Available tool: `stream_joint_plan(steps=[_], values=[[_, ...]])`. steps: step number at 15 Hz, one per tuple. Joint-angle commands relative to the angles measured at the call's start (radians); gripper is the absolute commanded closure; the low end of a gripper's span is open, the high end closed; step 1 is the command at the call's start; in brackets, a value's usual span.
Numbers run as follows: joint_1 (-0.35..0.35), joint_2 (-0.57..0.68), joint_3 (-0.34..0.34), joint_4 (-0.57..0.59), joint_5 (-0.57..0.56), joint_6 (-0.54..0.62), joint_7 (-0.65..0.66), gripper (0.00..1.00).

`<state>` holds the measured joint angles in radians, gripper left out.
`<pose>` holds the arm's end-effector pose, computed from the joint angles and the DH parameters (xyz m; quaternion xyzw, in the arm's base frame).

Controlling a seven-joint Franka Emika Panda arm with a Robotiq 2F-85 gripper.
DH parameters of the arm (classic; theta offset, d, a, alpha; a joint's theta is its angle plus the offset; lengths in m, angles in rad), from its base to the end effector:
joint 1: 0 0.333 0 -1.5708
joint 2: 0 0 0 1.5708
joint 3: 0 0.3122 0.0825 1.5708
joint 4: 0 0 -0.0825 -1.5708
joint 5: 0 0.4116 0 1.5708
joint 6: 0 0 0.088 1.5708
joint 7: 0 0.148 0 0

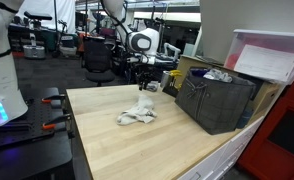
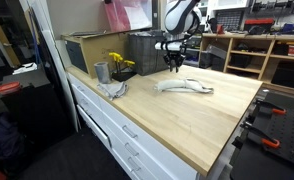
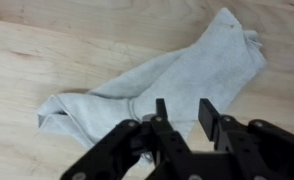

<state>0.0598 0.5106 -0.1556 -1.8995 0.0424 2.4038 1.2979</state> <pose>0.6461 -0.0604 0.1690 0.7628 -0.6462 0.0136 0.0194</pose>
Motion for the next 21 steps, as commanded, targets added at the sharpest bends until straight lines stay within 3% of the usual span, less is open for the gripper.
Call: stream_joint_plan(steps=[1, 5, 8, 11, 16, 19, 20, 21], values=[[-0.002, -0.008, 0.053, -0.11, 0.036, -0.034, -0.04, 0.3], [-0.003, -0.053, 0.107, -0.308, 0.106, 0.041, -0.07, 0.01], [0.009, -0.091, 0.09, -0.441, 0.098, 0.122, -0.075, 0.0], [0.02, -0.138, 0.038, -0.548, -0.003, 0.213, -0.148, 0.0], [-0.044, -0.222, -0.02, -0.657, -0.114, 0.31, -0.46, 0.0], [-0.102, -0.27, -0.018, -0.675, -0.096, 0.265, -0.701, 0.0], [-0.05, -0.2, -0.04, -0.631, -0.088, 0.285, -0.59, 0.0], [-0.06, -0.21, -0.044, -0.635, -0.085, 0.284, -0.615, 0.0]])
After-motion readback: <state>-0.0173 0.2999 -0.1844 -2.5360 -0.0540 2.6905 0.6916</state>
